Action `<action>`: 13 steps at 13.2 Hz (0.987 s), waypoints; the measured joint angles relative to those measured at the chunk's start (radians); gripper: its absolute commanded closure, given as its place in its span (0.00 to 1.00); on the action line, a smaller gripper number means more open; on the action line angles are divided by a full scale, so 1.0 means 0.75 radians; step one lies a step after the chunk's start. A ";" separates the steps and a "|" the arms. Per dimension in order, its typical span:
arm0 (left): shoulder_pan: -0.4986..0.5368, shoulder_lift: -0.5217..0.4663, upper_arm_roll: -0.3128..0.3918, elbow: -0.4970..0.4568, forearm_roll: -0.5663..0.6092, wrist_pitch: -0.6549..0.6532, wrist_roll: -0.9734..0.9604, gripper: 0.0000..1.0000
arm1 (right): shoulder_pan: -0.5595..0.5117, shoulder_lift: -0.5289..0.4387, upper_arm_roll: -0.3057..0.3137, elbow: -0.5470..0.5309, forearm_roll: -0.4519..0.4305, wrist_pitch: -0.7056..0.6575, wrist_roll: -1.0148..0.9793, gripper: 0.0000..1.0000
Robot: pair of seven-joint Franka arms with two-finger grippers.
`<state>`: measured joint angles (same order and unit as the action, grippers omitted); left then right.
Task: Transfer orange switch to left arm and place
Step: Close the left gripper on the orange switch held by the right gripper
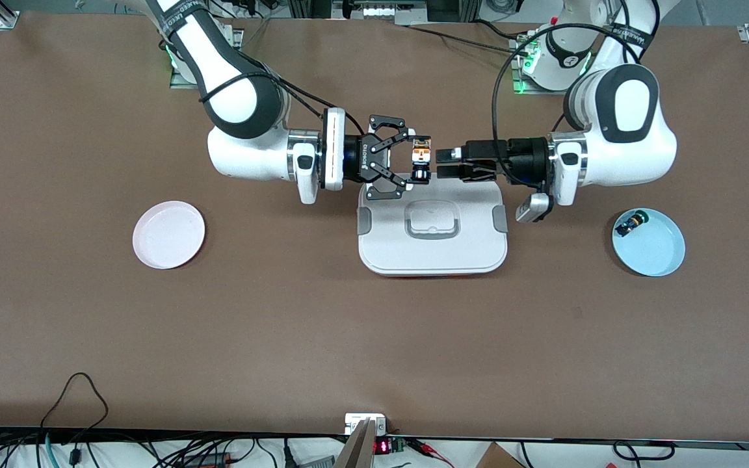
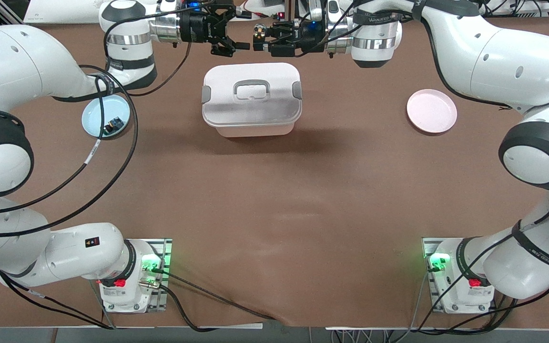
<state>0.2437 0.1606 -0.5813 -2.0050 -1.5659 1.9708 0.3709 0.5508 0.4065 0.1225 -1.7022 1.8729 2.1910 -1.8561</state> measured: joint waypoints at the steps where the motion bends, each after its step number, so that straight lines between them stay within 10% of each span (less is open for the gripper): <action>1: 0.000 0.000 0.000 -0.002 -0.001 0.000 0.000 0.15 | 0.001 0.000 0.000 0.000 0.000 0.000 0.000 0.75; 5: 0.000 0.000 -0.020 -0.003 -0.001 0.000 0.000 0.33 | 0.001 0.000 0.000 0.000 0.000 0.001 -0.001 0.75; 9: 0.000 0.000 -0.028 -0.003 -0.001 0.000 0.000 0.73 | 0.001 0.000 0.000 0.000 0.000 0.002 -0.001 0.75; 13: 0.002 0.000 -0.027 -0.004 -0.002 0.000 0.008 0.74 | 0.001 0.000 0.000 0.000 0.005 0.002 0.001 0.75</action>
<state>0.2450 0.1609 -0.6016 -2.0083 -1.5672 1.9706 0.3769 0.5516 0.4068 0.1225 -1.7022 1.8764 2.1925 -1.8553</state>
